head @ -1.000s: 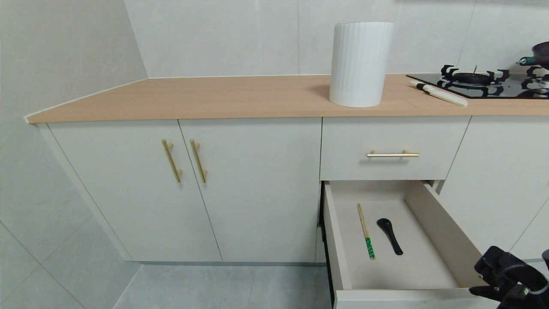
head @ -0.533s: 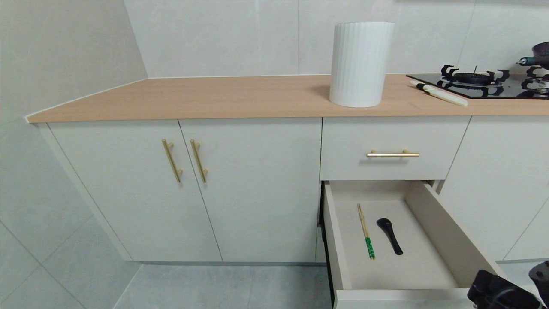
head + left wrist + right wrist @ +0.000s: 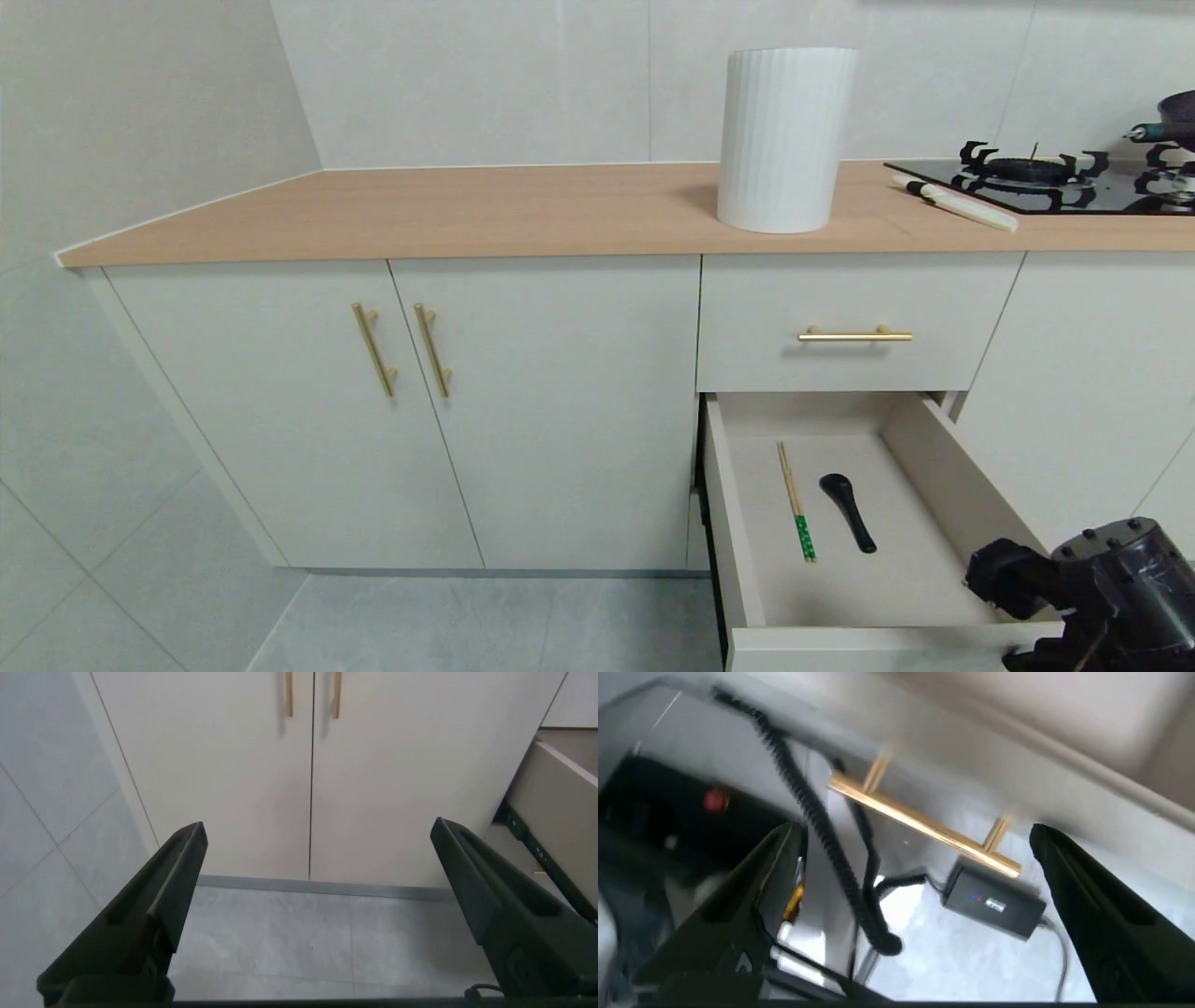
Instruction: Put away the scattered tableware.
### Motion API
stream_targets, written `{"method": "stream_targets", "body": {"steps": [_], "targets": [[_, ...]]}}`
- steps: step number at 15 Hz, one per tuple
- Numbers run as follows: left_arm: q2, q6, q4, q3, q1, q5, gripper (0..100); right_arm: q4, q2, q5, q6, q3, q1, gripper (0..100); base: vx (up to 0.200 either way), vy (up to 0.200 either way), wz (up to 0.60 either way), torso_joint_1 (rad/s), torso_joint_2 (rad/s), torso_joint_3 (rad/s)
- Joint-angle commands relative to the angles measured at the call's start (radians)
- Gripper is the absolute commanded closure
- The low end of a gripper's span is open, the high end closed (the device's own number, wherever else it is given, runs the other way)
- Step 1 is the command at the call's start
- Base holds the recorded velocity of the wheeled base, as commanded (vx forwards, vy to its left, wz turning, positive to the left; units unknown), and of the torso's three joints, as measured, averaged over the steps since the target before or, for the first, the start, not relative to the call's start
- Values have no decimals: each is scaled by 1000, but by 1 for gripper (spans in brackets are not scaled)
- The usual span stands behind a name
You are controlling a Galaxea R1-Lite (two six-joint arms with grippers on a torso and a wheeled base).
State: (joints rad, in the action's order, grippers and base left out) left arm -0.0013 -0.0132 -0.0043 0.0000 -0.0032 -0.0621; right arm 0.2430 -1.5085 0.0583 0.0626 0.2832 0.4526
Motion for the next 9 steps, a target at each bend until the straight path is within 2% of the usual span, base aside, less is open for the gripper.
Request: {"method": "stream_targets", "body": {"steps": [1, 4, 9], "targets": [[1, -1, 0, 0, 0, -1, 0, 47, -82, 21, 34, 28, 0, 0, 0, 0, 0, 0, 0, 0], [1, -1, 0, 0, 0, -1, 0, 131, -153, 101, 56, 73, -9, 0, 0, 0, 0, 0, 0, 0], [1, -1, 0, 0, 0, -1, 0, 206, -349, 123, 68, 229, -40, 0, 0, 0, 0, 0, 0, 0]]}}
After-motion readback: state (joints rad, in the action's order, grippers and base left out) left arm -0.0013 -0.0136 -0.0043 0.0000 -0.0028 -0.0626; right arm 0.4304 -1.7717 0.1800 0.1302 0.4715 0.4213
